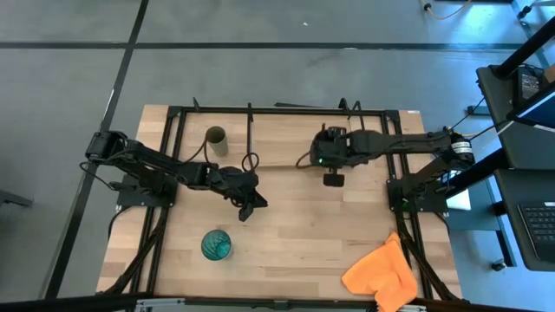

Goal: Stack small to large cups/mugs on shelf
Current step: Put the blue mug on the shelf

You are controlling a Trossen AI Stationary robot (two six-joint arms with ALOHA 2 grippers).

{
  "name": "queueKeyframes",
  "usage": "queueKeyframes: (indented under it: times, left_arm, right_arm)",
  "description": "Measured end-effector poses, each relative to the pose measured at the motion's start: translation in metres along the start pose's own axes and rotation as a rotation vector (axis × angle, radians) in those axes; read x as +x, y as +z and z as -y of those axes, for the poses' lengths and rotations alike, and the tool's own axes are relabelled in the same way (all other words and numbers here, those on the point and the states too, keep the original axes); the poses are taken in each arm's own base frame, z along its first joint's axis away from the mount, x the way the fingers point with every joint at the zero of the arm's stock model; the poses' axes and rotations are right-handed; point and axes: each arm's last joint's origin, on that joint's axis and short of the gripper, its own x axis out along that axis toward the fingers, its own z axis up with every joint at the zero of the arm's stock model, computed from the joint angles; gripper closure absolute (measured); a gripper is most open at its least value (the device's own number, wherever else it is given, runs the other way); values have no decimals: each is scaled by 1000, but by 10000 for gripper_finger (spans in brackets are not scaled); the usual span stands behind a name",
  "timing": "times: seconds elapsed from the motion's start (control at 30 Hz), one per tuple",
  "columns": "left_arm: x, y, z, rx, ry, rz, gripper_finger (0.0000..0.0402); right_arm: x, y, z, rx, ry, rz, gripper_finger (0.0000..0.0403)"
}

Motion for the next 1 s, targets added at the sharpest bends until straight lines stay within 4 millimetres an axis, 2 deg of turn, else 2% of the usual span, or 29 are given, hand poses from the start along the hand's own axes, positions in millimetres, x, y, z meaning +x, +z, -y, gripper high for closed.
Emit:
queueKeyframes:
  times: [0.2,0.43,0.67,1.0]
  left_arm:
    - [0,5,3,4,-18,59,356]
    - [0,6,3,5,-22,72,356]
    - [0,6,3,5,-22,72,356]
    - [0,6,3,-2,-8,78,356]
  right_arm:
    - [12,-13,23,59,-8,-12,371]
    - [32,-20,28,-8,17,16,371]
    - [50,-32,38,-50,47,-30,371]
    - [54,-34,40,-53,103,-17,366]
